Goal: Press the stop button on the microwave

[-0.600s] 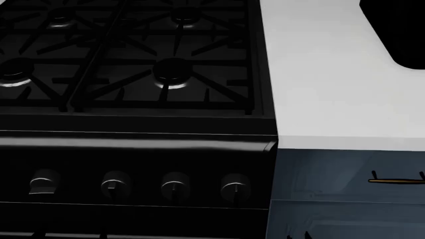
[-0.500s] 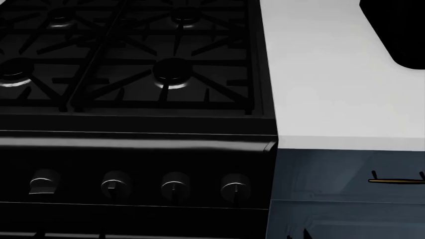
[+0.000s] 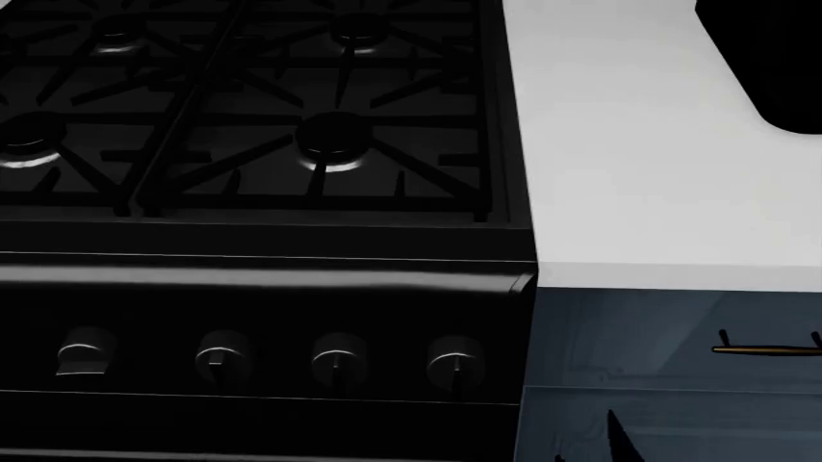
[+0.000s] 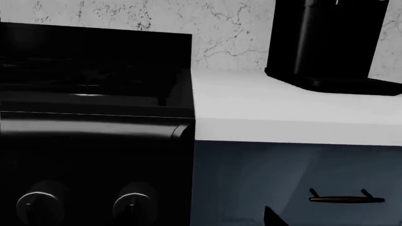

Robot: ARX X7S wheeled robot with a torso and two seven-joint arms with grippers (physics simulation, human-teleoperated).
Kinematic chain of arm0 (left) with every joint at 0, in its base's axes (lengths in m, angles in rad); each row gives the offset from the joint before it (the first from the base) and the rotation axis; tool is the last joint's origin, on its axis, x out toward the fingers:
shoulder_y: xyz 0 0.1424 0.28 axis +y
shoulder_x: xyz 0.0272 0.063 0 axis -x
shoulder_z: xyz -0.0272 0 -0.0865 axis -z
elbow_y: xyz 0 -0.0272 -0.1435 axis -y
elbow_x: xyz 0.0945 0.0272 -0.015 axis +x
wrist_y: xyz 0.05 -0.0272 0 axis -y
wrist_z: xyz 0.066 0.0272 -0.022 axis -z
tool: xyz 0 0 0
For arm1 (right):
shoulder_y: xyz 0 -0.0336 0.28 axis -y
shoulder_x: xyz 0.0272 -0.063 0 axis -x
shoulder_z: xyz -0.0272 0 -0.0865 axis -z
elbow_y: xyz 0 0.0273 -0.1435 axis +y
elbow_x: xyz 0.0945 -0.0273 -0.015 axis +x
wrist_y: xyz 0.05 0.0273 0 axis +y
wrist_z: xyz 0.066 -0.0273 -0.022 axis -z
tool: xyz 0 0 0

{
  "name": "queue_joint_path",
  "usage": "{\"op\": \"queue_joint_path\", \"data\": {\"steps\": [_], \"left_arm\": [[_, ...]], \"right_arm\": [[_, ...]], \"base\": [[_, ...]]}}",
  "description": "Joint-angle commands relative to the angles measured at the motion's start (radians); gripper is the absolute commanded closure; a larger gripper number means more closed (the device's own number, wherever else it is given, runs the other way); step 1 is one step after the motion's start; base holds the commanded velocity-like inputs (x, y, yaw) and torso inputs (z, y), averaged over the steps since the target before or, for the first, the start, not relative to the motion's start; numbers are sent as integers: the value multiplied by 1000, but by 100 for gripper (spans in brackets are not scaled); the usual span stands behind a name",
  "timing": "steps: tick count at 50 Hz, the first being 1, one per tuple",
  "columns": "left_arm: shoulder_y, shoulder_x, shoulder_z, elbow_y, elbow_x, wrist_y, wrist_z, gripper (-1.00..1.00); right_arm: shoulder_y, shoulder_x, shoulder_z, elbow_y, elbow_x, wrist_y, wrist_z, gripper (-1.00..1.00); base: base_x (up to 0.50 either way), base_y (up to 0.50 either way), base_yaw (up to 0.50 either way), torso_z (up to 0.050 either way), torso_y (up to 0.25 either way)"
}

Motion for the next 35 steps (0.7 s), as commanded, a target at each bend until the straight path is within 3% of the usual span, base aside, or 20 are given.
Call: {"op": "queue_joint_path", "data": {"steps": [1,5,7,8,10,14,15,19,27,35], "left_arm": [[-15,-65,-83,-355,-24,131,-60,-100],[-80,-73,-113,-611,-107,227,28,-100],[-144,-76,-138,-843,-137,357,61,-100],[-217,-89,-150,-993,-142,488,94,-100],[-237,-97,-185,-1219,-159,515,131,-100],[-186,-105,-220,-1219,-88,447,107,-100],[-171,-100,-278,-1219,-126,428,175,-100],[-115,-99,-335,-1219,-46,364,134,-100],[-26,-74,-467,-1219,-20,266,219,-100],[-26,-74,-467,-1219,-20,266,219,-100]], "right_arm": [[67,26,-19,-328,-38,261,59,-100],[118,28,-26,-431,-32,363,56,-100],[141,26,-25,-472,-23,403,53,-100],[164,27,-29,-508,-22,445,50,-100],[197,30,-30,-557,-21,496,49,-100],[275,27,-17,-645,-6,610,47,-100],[296,24,-10,-661,5,645,42,-100],[369,30,-7,-693,3,711,46,-100],[617,21,16,-796,21,952,44,-100],[898,-5,46,-779,54,1165,35,-100]], "base": [[0,0,0,0,0],[0,0,0,0,0],[0,0,0,0,0],[0,0,0,0,0],[0,0,0,0,0],[0,0,0,0,0],[0,0,0,0,0],[0,0,0,0,0],[0,0,0,0,0],[0,0,0,0,0]]}}
